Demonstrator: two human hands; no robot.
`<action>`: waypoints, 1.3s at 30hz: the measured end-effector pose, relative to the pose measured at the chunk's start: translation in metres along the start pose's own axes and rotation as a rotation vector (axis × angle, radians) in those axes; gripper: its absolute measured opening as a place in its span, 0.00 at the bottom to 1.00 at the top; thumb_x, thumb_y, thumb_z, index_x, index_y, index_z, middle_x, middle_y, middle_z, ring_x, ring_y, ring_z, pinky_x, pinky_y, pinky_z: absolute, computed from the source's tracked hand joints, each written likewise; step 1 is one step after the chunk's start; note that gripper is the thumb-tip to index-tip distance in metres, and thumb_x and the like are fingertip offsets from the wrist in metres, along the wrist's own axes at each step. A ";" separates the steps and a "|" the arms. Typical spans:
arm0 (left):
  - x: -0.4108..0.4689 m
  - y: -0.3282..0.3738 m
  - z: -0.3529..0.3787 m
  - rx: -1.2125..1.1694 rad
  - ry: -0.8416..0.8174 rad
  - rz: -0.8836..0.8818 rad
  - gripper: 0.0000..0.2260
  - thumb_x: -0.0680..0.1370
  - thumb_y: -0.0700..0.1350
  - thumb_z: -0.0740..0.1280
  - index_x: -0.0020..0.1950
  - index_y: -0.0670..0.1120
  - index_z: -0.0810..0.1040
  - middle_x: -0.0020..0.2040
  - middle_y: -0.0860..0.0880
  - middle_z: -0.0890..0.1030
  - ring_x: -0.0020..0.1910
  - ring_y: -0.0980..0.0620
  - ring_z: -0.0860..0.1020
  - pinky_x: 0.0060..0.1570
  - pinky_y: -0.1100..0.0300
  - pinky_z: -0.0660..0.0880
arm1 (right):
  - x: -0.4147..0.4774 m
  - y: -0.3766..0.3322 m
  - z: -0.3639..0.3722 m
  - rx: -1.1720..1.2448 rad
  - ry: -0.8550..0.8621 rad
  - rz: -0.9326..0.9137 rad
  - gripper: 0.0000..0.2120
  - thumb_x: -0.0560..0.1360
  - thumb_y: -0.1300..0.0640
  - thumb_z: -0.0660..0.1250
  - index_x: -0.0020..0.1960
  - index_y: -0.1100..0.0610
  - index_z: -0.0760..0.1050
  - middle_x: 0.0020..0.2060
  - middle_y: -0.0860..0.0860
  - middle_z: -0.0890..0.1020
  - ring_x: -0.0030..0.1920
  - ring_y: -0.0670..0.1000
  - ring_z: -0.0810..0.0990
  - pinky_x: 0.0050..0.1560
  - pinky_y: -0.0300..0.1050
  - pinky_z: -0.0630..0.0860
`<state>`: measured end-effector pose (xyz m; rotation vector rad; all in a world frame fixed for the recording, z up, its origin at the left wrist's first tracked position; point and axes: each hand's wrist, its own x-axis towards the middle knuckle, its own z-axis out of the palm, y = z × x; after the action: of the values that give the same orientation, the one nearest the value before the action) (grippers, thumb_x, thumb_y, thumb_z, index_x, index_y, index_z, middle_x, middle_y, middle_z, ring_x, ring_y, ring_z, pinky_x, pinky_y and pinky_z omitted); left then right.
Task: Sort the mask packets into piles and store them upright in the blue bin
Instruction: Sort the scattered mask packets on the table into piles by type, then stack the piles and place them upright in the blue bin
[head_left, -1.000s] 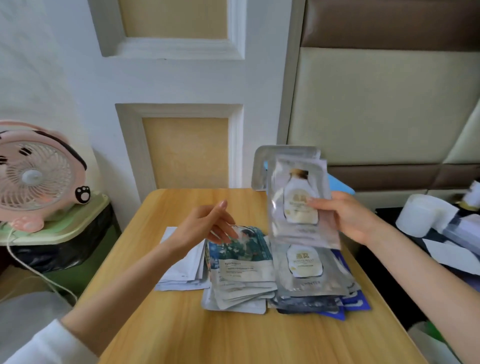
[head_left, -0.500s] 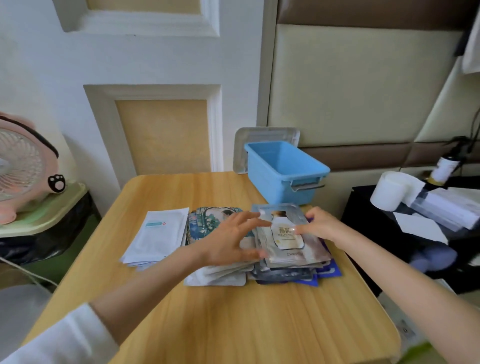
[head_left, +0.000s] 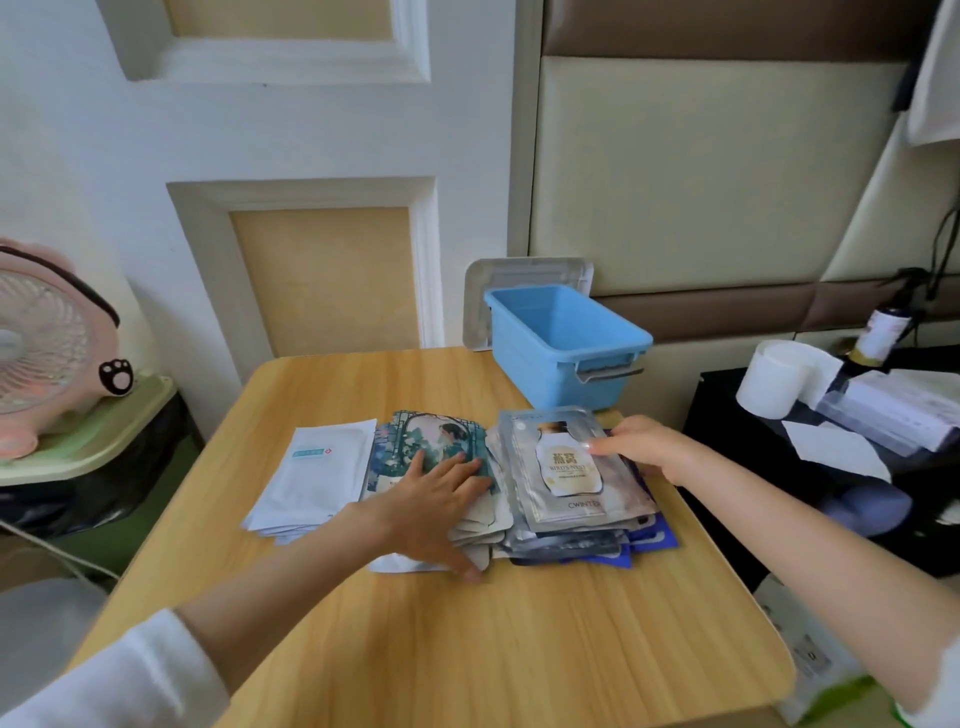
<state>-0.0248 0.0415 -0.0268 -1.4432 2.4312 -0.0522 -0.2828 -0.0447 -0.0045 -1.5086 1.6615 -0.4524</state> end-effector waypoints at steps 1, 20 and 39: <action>-0.001 0.001 0.001 0.003 -0.009 -0.004 0.47 0.68 0.70 0.62 0.77 0.48 0.46 0.78 0.48 0.45 0.77 0.47 0.43 0.72 0.37 0.46 | 0.000 0.002 -0.002 0.029 0.004 0.022 0.09 0.70 0.50 0.73 0.44 0.53 0.75 0.50 0.54 0.79 0.53 0.55 0.77 0.49 0.46 0.72; 0.006 -0.010 -0.032 -0.517 0.097 -0.096 0.29 0.75 0.62 0.61 0.71 0.49 0.63 0.71 0.48 0.66 0.66 0.48 0.69 0.65 0.53 0.67 | 0.014 -0.067 -0.013 -0.104 0.365 -0.375 0.31 0.74 0.35 0.60 0.71 0.50 0.61 0.37 0.53 0.82 0.29 0.49 0.80 0.29 0.39 0.78; -0.063 -0.093 -0.014 -0.831 0.611 -0.238 0.10 0.73 0.60 0.61 0.51 0.59 0.74 0.64 0.56 0.73 0.58 0.60 0.75 0.57 0.62 0.75 | 0.061 -0.052 -0.031 -0.199 0.125 -0.426 0.04 0.76 0.59 0.67 0.44 0.51 0.74 0.45 0.54 0.82 0.50 0.55 0.81 0.56 0.54 0.75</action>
<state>0.0783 0.0481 0.0198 -2.3427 2.9030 0.6228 -0.2687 -0.1212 0.0319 -2.0314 1.5097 -0.6329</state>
